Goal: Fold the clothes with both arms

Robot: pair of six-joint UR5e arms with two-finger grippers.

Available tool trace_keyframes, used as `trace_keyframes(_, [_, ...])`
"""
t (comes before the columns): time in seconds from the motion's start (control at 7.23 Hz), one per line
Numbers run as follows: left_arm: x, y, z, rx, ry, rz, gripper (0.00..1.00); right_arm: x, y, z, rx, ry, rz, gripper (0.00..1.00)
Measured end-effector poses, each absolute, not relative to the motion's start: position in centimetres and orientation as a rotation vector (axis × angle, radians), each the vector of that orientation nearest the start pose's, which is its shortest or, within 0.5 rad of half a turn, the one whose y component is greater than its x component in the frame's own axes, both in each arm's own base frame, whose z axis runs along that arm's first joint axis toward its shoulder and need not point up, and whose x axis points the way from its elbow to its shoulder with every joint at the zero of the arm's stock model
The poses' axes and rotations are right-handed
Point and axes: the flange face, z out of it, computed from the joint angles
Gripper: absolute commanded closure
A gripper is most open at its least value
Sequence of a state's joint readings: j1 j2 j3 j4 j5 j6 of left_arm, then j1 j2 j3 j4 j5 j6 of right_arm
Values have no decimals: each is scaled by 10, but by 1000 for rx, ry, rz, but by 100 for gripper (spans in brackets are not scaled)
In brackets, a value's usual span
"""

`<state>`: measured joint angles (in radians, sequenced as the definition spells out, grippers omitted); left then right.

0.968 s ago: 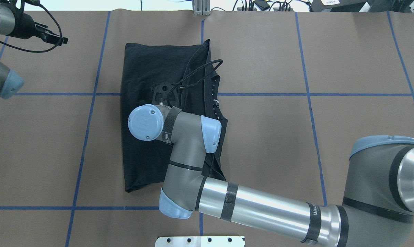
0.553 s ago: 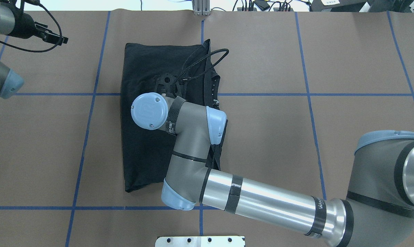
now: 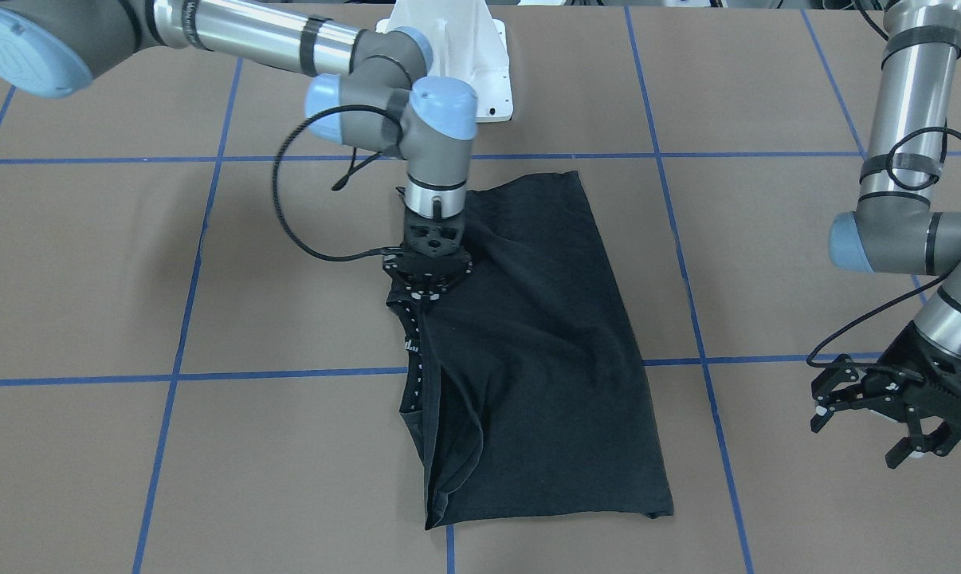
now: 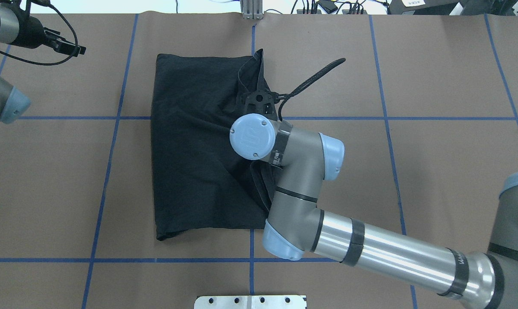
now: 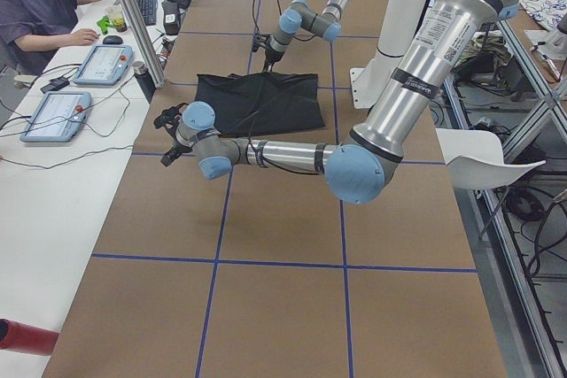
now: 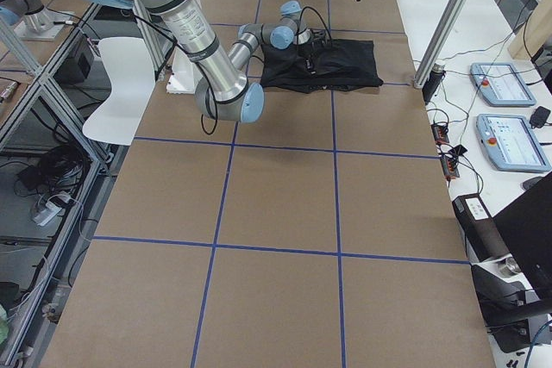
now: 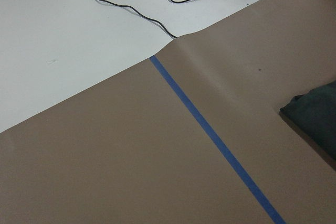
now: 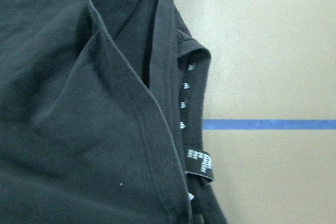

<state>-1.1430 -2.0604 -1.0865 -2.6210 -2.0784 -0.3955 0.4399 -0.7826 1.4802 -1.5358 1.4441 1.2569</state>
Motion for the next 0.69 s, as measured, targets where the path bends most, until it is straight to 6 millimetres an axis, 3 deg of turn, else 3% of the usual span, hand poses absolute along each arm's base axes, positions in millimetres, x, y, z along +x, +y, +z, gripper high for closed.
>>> trace_keyframes(0.14, [220, -688, 491, 762, 837, 292, 0, -596, -436, 238, 381, -630, 159, 100])
trace_keyframes(0.28, [220, -688, 490, 761, 838, 290, 0, -592, -428, 250, 379, -624, 152, 25])
trace_keyframes(0.41, [221, -688, 491, 760, 839, 290, 0, -592, -424, 254, 377, -623, 153, 0])
trace_keyframes(0.69, [223, -687, 491, 758, 839, 291, 0, -586, -424, 238, 393, -652, 167, 0])
